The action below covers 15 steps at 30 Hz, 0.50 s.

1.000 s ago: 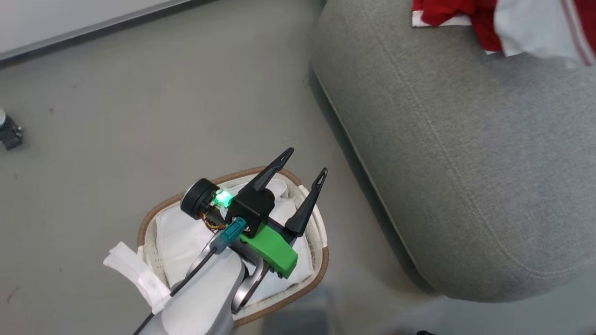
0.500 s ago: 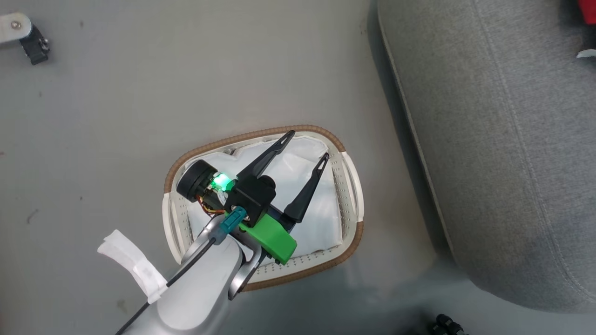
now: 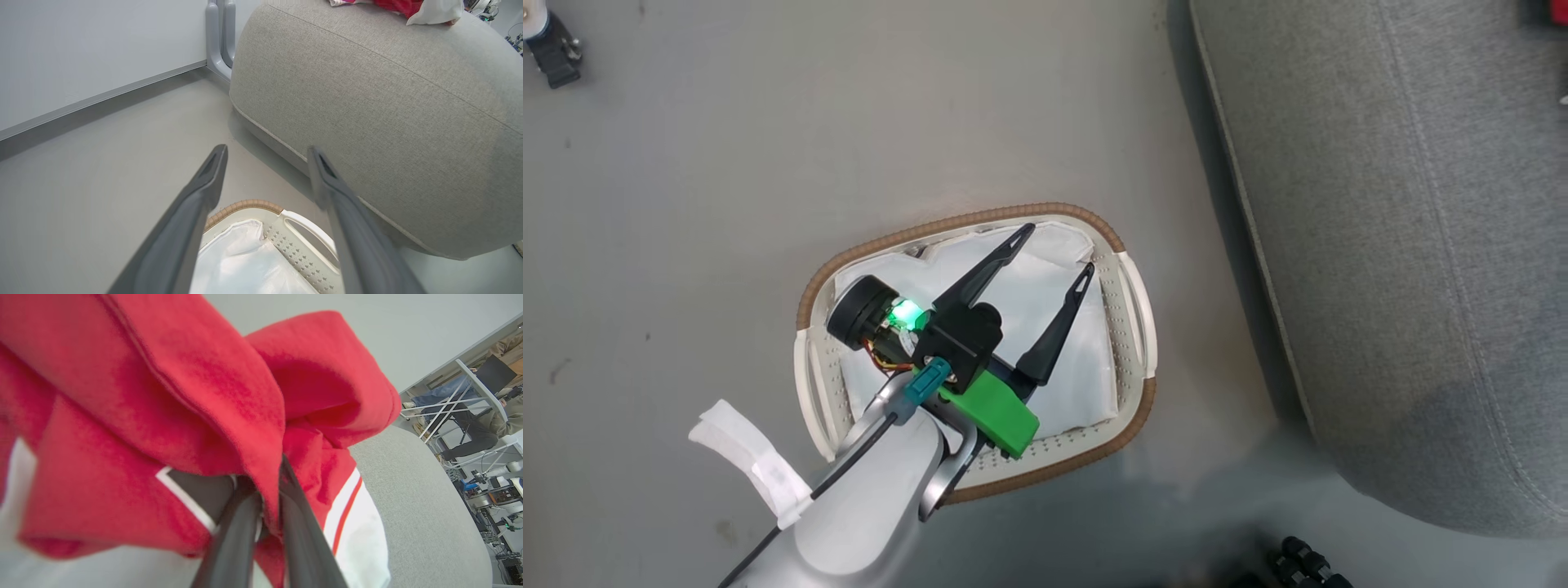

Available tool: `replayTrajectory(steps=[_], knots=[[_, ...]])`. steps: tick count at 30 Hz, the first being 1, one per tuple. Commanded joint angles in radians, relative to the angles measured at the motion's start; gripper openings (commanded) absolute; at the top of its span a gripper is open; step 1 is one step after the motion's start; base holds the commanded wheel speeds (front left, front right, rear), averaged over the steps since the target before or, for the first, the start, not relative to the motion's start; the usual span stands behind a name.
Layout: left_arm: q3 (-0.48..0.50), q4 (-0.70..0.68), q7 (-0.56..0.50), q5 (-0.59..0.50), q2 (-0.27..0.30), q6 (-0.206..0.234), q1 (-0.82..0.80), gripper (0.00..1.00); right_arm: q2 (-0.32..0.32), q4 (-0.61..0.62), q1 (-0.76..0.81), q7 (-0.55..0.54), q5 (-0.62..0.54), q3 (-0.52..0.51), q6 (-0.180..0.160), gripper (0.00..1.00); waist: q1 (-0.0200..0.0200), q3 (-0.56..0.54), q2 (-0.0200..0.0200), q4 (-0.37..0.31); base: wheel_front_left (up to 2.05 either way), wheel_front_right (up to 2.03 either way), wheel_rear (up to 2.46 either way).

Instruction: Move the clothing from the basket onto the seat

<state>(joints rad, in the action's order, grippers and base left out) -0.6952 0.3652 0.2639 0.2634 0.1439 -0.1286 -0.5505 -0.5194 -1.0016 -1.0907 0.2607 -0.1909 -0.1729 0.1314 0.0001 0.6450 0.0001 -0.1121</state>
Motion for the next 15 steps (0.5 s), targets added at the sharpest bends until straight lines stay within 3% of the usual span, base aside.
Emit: replayTrajectory(steps=[1, 8, 15], knots=[[0.006, -0.003, 0.001, 0.013, 0.006, -0.001, -0.013, 1.00, 0.009, 0.008, 0.023, 0.004, 0.004, 0.016, -0.001, 1.00, -0.0001, -0.020, -0.0001, -0.019, 0.00, 0.00, 0.00], [0.031, -0.008, 0.001, 0.027, -0.001, -0.001, 0.015, 1.00, 0.049, 0.091, 0.096, 0.005, 0.052, 0.117, -0.001, 1.00, -0.0001, -0.102, -0.0001, -0.062, 0.00, 0.00, 0.00], [0.070, -0.016, 0.001, 0.052, -0.019, -0.002, 0.047, 1.00, 0.043, 0.165, 0.130, 0.005, 0.122, 0.198, -0.001, 1.00, -0.0001, -0.228, -0.0001, -0.071, 0.00, 0.00, 0.00]])
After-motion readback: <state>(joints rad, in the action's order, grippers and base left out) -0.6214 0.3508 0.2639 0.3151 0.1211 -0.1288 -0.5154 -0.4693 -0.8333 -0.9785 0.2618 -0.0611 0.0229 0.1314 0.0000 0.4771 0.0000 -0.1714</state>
